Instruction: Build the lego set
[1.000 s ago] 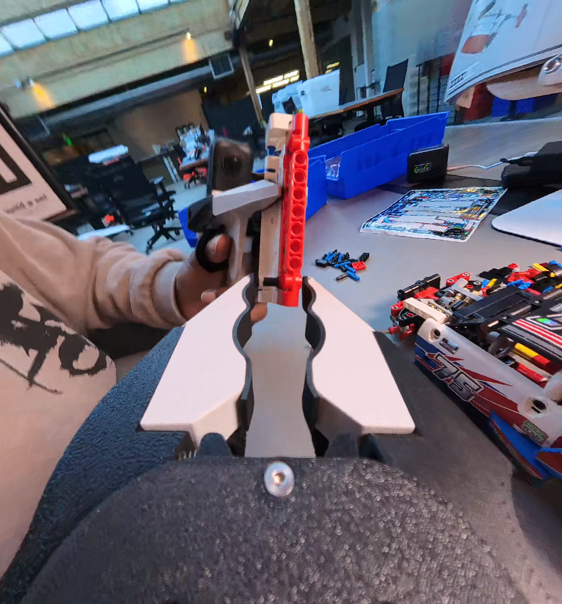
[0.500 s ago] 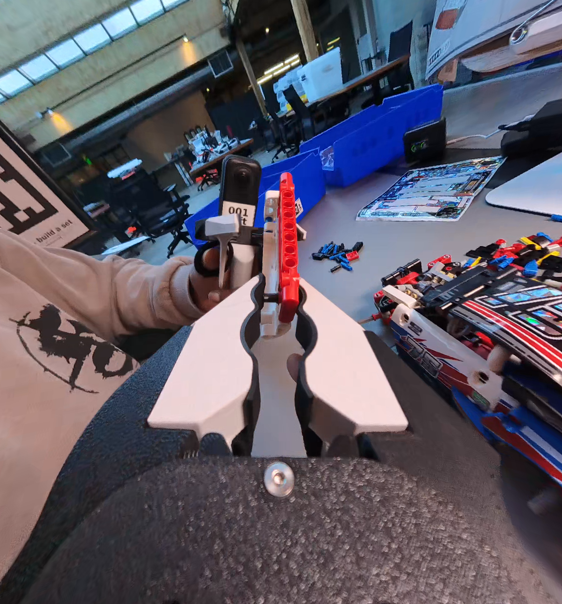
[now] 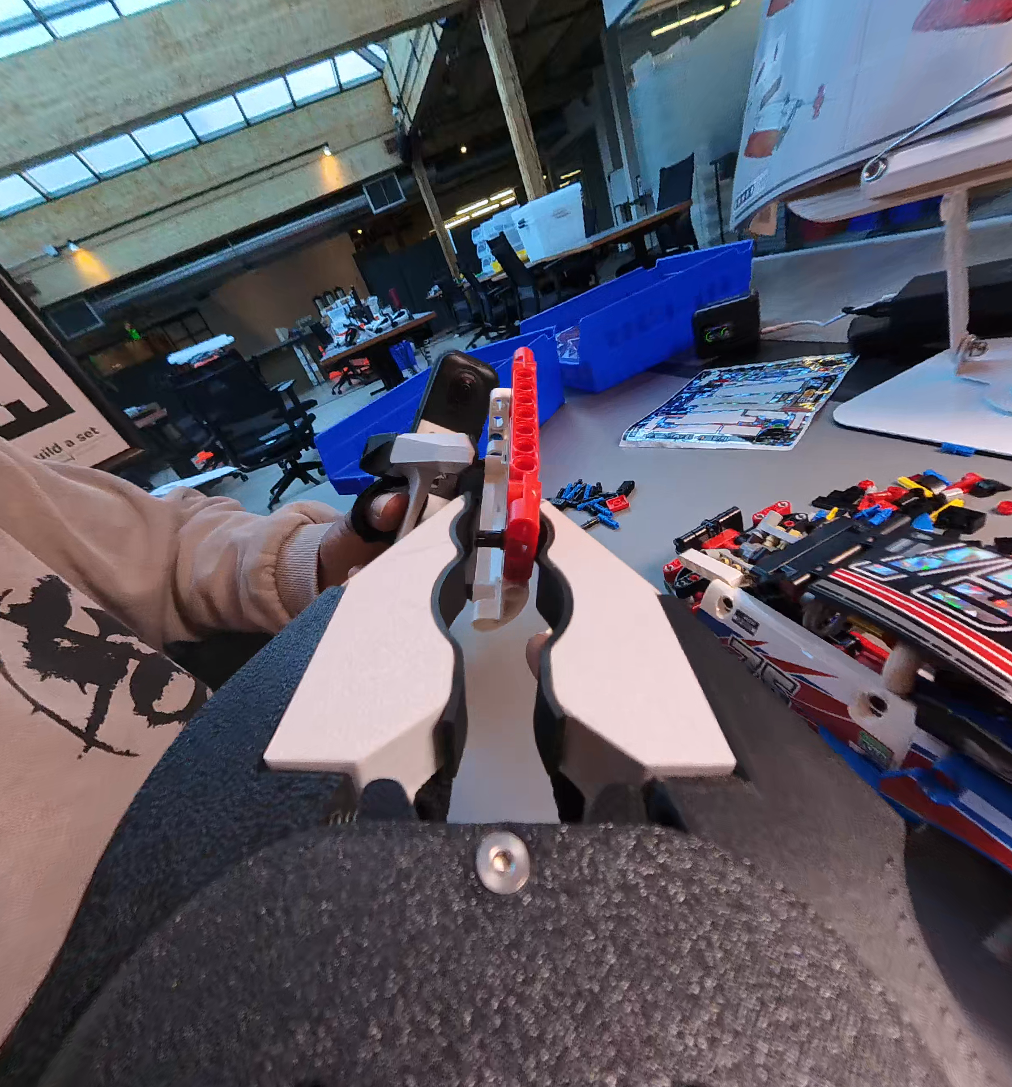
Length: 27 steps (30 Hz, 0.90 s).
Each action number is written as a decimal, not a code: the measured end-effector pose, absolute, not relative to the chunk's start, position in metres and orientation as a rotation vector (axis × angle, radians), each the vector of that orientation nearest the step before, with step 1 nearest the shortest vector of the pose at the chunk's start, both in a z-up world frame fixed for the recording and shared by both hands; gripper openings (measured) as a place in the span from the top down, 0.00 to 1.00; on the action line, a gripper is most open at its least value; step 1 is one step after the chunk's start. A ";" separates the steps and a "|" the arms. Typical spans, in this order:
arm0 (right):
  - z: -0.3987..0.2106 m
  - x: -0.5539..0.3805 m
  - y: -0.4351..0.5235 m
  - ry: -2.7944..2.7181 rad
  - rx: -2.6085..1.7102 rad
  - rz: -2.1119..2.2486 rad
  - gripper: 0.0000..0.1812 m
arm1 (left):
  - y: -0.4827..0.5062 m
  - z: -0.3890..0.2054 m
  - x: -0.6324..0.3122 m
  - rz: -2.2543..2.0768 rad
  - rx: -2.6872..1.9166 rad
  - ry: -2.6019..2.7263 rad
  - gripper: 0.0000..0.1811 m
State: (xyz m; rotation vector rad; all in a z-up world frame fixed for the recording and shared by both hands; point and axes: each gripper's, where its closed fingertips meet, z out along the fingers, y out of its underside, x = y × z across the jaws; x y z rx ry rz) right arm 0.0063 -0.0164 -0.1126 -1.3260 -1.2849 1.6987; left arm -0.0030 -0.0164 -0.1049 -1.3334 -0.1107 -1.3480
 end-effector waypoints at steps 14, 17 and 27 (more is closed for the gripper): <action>-0.095 0.019 -0.015 -1.304 -1.247 1.734 0.95 | -0.033 -0.094 -0.011 -1.152 -1.425 0.212 0.81; -0.099 0.023 -0.021 -1.368 -1.207 1.708 0.95 | -0.038 -0.088 -0.014 -1.045 -1.442 0.303 0.81; -0.103 0.027 -0.038 -1.519 -1.069 1.636 0.95 | -0.055 -0.094 0.002 -0.981 -1.490 0.498 0.93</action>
